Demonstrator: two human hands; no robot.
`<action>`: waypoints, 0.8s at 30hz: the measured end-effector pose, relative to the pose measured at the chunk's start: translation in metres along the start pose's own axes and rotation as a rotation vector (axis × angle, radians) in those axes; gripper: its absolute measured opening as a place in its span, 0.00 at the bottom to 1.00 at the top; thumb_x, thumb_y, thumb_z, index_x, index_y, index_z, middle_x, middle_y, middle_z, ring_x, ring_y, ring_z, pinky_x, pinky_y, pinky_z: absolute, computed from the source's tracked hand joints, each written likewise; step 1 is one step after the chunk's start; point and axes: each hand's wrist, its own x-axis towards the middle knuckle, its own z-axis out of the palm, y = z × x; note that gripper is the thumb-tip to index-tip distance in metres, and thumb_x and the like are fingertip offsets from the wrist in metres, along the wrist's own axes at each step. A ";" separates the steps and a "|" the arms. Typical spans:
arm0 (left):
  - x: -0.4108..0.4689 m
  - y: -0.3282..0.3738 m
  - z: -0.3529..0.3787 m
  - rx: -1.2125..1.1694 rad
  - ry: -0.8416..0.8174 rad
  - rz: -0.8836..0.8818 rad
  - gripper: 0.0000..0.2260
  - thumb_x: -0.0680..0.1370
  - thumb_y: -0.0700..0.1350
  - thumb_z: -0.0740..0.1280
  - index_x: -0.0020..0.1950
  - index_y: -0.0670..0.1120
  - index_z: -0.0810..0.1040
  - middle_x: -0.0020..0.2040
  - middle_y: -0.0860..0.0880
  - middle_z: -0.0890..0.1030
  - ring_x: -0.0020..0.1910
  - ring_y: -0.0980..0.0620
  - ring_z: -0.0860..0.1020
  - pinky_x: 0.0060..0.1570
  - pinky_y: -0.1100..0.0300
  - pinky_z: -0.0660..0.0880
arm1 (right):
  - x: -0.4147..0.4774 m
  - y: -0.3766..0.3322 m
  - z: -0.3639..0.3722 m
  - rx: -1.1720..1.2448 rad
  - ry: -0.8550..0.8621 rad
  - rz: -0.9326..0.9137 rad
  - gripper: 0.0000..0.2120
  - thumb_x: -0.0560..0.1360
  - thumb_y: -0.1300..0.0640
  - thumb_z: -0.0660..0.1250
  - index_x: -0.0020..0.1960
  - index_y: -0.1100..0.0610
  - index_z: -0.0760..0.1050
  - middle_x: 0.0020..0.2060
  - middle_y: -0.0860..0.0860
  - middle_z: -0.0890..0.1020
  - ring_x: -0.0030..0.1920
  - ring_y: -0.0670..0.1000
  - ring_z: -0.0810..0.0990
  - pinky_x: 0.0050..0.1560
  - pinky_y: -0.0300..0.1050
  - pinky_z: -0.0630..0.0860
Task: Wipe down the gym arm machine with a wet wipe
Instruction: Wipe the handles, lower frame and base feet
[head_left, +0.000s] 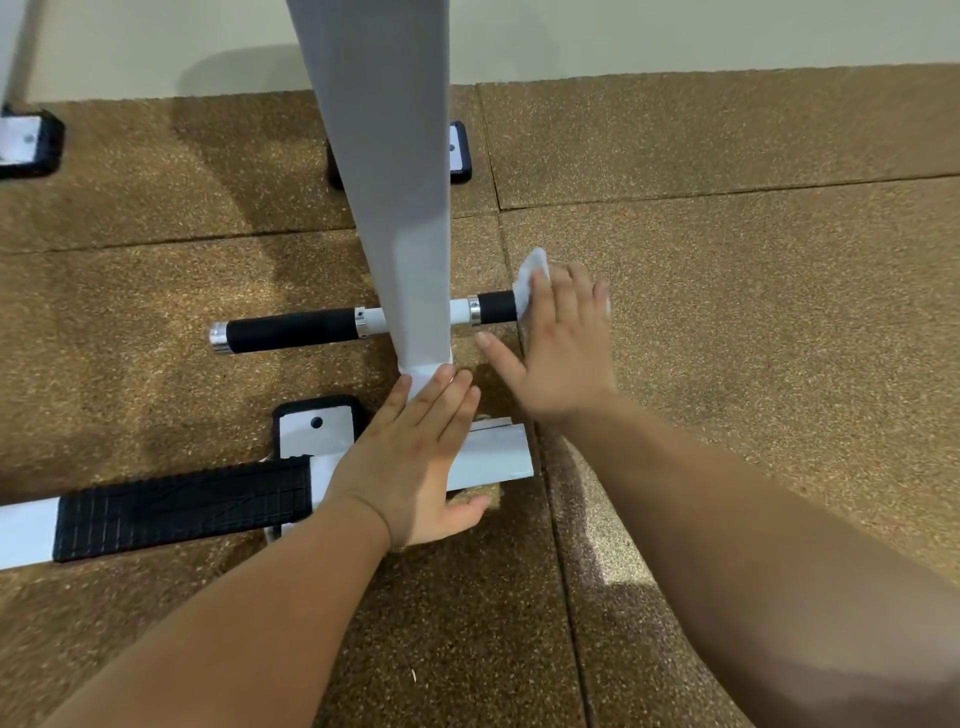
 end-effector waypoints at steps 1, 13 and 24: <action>0.001 0.000 -0.001 -0.008 -0.002 -0.002 0.47 0.74 0.73 0.52 0.83 0.44 0.49 0.83 0.45 0.48 0.82 0.48 0.40 0.79 0.43 0.40 | -0.001 -0.010 0.004 0.002 -0.020 -0.026 0.51 0.76 0.24 0.34 0.83 0.62 0.41 0.83 0.61 0.45 0.82 0.61 0.38 0.81 0.61 0.36; 0.000 -0.001 0.002 0.025 0.016 0.010 0.47 0.74 0.73 0.53 0.82 0.43 0.52 0.83 0.45 0.51 0.82 0.47 0.42 0.79 0.43 0.41 | -0.004 0.008 0.002 -0.074 0.003 0.043 0.49 0.77 0.25 0.33 0.81 0.63 0.32 0.81 0.63 0.37 0.79 0.64 0.29 0.79 0.62 0.33; 0.000 -0.002 0.003 0.015 0.017 0.013 0.47 0.74 0.73 0.51 0.83 0.43 0.47 0.83 0.46 0.47 0.82 0.48 0.40 0.79 0.44 0.40 | -0.012 0.020 0.003 0.027 0.000 0.152 0.46 0.78 0.27 0.32 0.81 0.60 0.30 0.81 0.60 0.33 0.80 0.60 0.29 0.80 0.61 0.33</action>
